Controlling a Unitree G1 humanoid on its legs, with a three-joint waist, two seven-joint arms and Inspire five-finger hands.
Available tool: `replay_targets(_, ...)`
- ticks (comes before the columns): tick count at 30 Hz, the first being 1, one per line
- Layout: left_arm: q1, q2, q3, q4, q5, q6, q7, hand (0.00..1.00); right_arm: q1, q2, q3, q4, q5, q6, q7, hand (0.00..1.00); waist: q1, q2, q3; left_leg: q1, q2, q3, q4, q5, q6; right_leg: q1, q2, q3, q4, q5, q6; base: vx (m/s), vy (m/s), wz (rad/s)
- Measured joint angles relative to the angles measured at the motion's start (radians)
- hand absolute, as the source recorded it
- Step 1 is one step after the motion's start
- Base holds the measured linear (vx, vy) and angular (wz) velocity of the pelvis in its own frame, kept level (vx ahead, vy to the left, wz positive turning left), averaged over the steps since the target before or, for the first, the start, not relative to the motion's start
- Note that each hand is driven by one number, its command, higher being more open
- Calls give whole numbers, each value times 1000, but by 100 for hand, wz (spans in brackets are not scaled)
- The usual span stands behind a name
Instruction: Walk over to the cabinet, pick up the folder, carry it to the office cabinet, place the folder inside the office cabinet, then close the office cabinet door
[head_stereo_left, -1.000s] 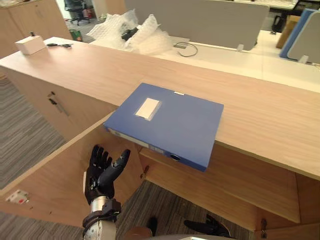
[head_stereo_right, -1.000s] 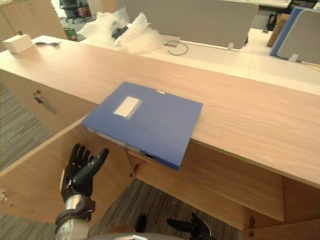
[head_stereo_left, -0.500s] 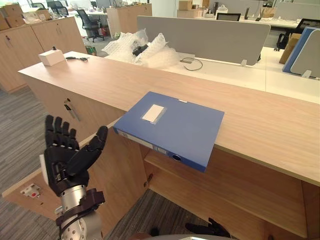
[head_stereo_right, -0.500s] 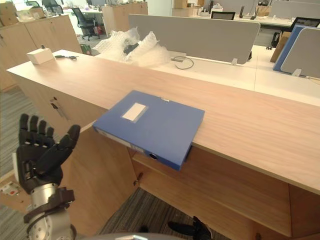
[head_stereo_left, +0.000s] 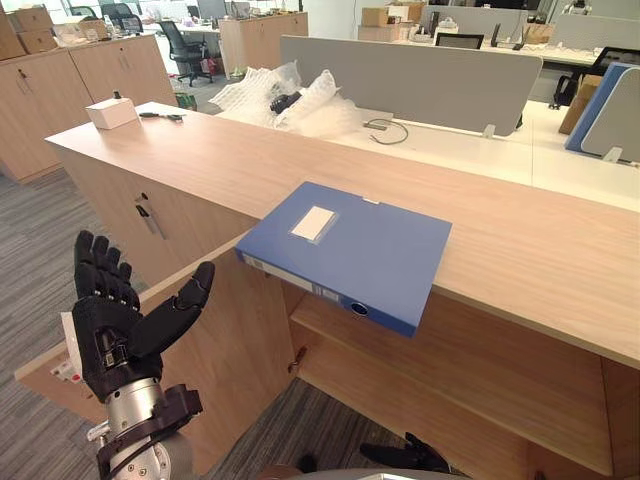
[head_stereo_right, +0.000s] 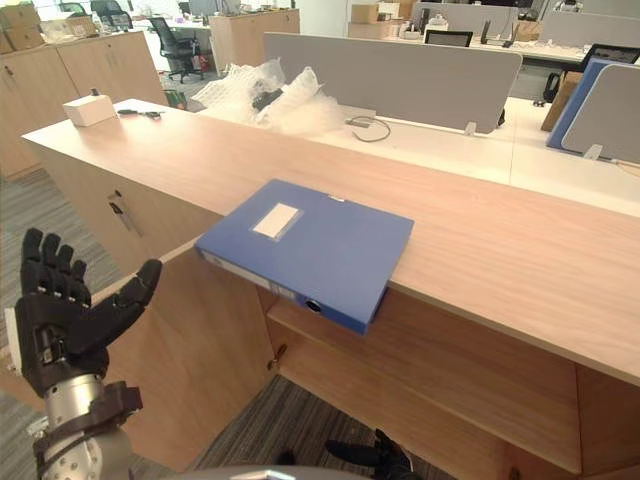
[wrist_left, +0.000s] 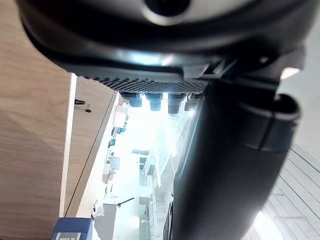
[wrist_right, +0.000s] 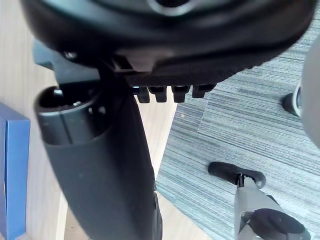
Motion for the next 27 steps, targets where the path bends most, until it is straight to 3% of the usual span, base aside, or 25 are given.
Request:
replay_targets(2, 0, 36, -38, -56, 109, 7, 27, 100, -1, 1, 5, 4, -1, 4, 0, 100, 2, -4, 0, 0, -1, -1, -2, 2, 0, 0, 0, -1, -1, 0, 0, -17, 0, 2)
replay_targets(4, -2, 138, -104, -132, 227, 15, 36, 100, -8, 2, 15, 19, -4, 9, 1, 100, 3, -10, -4, 0, -1, -1, -3, 3, 1, 0, -1, -2, -1, 0, 0, 0, 0, 0)
replay_targets(5, -17, 247, -162, -206, 395, 13, 11, 100, -14, 2, 40, 27, -31, 14, 2, 100, 1, -13, -8, 1, -2, 2, -5, 3, 1, -1, -2, 0, -3, 0, 0, -12, 5, -4)
replay_targets(10, -58, 399, -179, -264, 660, -49, -1, 100, -29, 2, 77, 28, -48, 16, 16, 100, -15, -6, -12, 21, 5, 28, -22, 6, 1, 0, -4, 26, -6, 1, -2, -14, -4, -16)
replay_targets(16, -62, 488, -147, -264, 824, -87, 28, 100, -29, -12, 96, 37, -48, 14, 23, 100, -12, -1, -14, 36, 12, 47, -41, 15, 5, -3, -4, 50, -9, 5, -9, -5, -20, -10)
replay_targets(23, -61, 565, -142, -248, 862, -122, 29, 100, -24, -22, 93, 38, -61, 8, 23, 100, -14, 2, -16, 54, 13, 58, -57, 16, 4, -1, -7, 66, -5, 10, -17, -8, -11, -6)
replay_targets(27, -52, 567, -133, -224, 868, -131, 28, 100, -20, -24, 72, 38, -78, -1, 23, 100, -14, 8, -18, 64, 14, 67, -71, 15, 10, -2, -10, 77, -3, 11, -17, -22, -2, -7)
